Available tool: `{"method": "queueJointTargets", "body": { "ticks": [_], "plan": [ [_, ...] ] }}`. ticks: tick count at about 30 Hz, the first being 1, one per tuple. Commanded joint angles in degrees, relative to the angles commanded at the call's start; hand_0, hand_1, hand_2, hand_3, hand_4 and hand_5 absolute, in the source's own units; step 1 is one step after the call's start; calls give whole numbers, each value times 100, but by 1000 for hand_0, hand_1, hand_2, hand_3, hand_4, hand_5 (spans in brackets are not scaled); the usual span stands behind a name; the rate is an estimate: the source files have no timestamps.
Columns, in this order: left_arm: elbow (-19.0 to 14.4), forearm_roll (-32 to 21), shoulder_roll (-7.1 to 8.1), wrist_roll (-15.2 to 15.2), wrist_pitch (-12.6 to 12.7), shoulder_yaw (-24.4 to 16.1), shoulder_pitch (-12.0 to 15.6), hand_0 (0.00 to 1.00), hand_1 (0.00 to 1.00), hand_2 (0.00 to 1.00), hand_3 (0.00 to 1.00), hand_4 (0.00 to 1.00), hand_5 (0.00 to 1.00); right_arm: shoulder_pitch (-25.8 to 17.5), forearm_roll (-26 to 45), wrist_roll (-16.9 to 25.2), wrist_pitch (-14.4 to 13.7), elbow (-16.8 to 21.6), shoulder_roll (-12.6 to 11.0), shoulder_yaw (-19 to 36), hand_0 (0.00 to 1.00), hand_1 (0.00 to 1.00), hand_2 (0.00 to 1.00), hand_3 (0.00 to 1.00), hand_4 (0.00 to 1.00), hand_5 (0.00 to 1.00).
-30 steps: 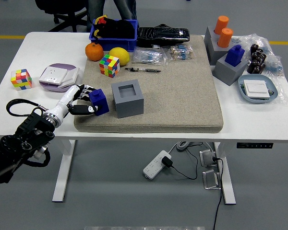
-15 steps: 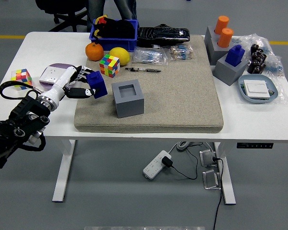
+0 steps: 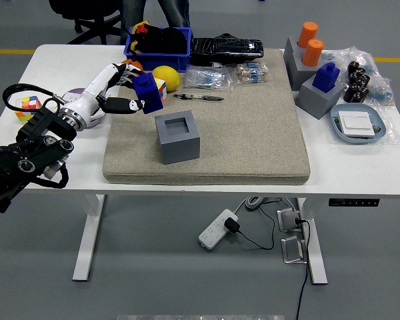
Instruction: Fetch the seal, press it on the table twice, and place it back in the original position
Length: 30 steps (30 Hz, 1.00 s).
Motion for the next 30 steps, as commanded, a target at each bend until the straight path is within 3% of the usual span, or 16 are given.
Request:
{"method": "queueJointTargets", "body": {
  "ticks": [9, 14, 16, 22, 30],
  "plan": [
    [-56, -31, -229, 25, -26, 167, -23, 641, 456, 421, 557, 742, 2, 22, 15, 2, -4, 8, 1, 6, 835, 731, 700, 715, 748, 517],
    [-39, -44, -257, 25, -27, 190, -27, 641, 456, 421, 557, 742, 2, 22, 16, 1, -3, 7, 0, 7, 835, 731, 700, 715, 748, 517],
    [31, -84, -379, 34, -38, 318, -55, 641, 456, 421, 557, 742, 2, 22, 22, 0, -2, 7, -6, 3, 835, 731, 700, 715, 748, 517],
    [190, -150, -538, 52, -49, 496, -93, 640, 457, 421, 557, 746, 2, 39, 34, 4, -3, 9, -11, -12, 835, 731, 700, 714, 748, 517],
    [334, -178, -604, 56, -52, 627, -131, 639, 456, 419, 557, 748, 2, 45, 32, 0, -3, 6, -34, -35, 834, 731, 700, 714, 748, 517]
  ]
}}
